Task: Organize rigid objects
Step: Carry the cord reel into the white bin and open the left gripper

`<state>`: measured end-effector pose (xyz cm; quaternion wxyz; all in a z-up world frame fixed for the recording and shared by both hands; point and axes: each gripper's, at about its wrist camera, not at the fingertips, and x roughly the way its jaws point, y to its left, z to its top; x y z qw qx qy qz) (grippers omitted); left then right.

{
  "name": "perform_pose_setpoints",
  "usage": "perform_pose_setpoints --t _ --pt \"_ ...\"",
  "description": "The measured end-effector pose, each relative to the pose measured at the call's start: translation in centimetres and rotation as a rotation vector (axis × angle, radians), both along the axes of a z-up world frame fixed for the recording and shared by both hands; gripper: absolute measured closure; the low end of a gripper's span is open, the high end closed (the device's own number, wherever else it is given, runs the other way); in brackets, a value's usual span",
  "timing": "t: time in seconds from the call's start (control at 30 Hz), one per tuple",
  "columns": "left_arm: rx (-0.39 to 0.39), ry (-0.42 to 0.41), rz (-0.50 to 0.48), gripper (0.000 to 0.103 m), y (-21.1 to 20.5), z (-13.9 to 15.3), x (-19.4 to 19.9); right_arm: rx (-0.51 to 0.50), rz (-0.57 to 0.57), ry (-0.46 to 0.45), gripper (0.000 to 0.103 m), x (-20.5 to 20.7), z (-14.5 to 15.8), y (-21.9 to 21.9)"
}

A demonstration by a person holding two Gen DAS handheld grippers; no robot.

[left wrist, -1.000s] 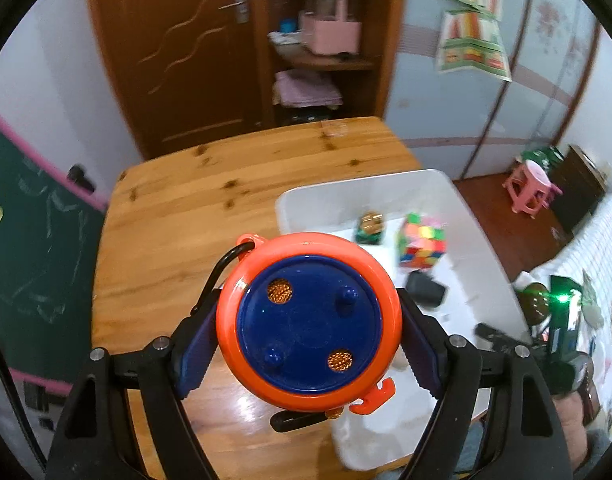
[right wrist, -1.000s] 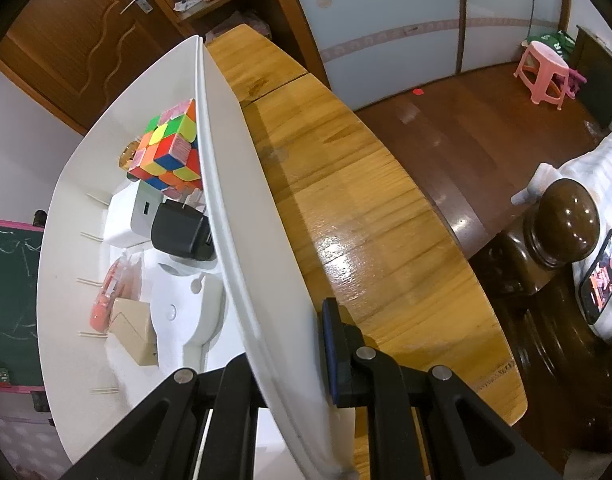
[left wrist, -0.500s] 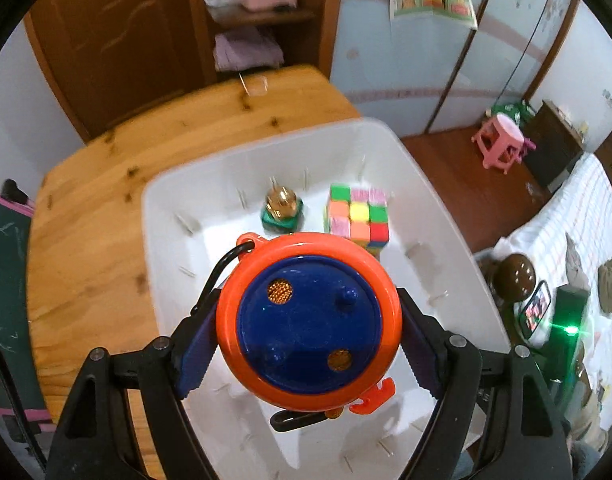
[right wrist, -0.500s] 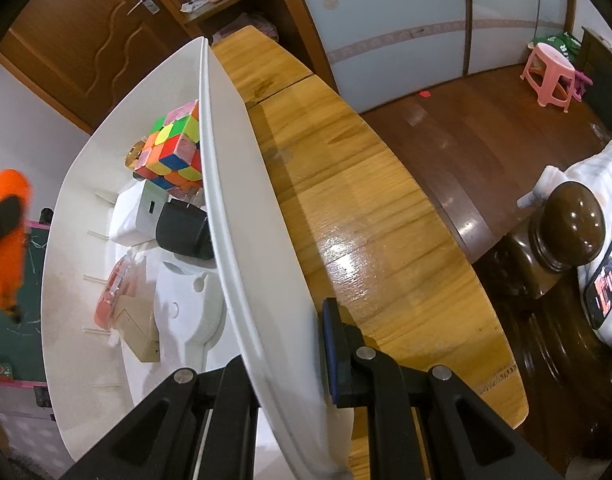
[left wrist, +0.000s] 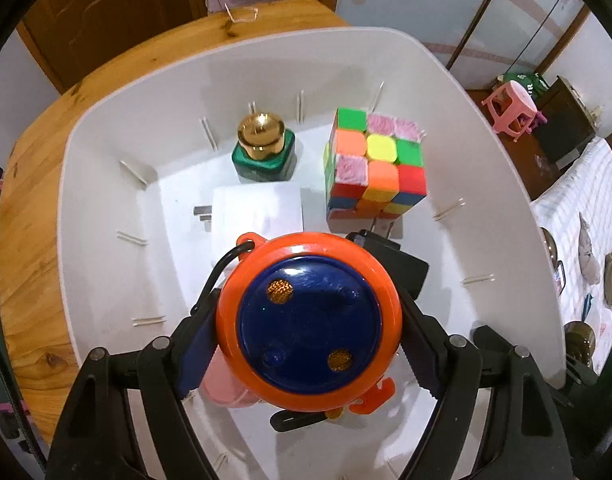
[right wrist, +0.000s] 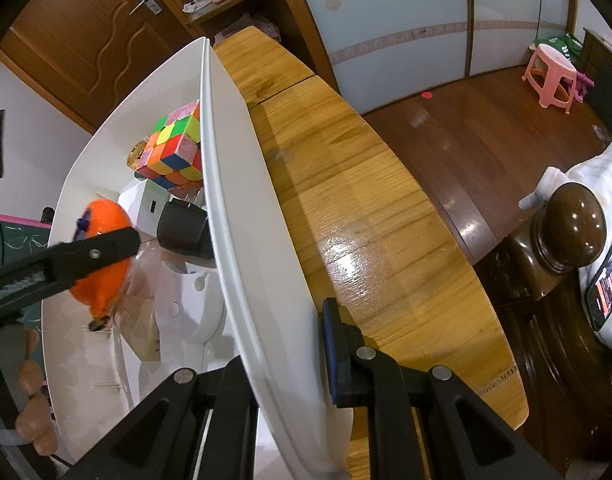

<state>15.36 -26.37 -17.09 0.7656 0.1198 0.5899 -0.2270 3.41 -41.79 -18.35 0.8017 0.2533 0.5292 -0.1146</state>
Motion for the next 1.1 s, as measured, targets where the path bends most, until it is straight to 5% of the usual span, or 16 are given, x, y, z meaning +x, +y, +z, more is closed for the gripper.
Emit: perform_pose_setpoints --t 0.5,1.1 --pt "0.04 0.027 0.033 0.019 0.2 -1.8 -0.5 -0.013 0.005 0.006 0.09 0.1 0.2 0.2" --pt "-0.024 -0.133 0.052 0.019 2.5 4.0 -2.4 -0.049 0.013 0.01 0.09 0.0 0.7 0.7"
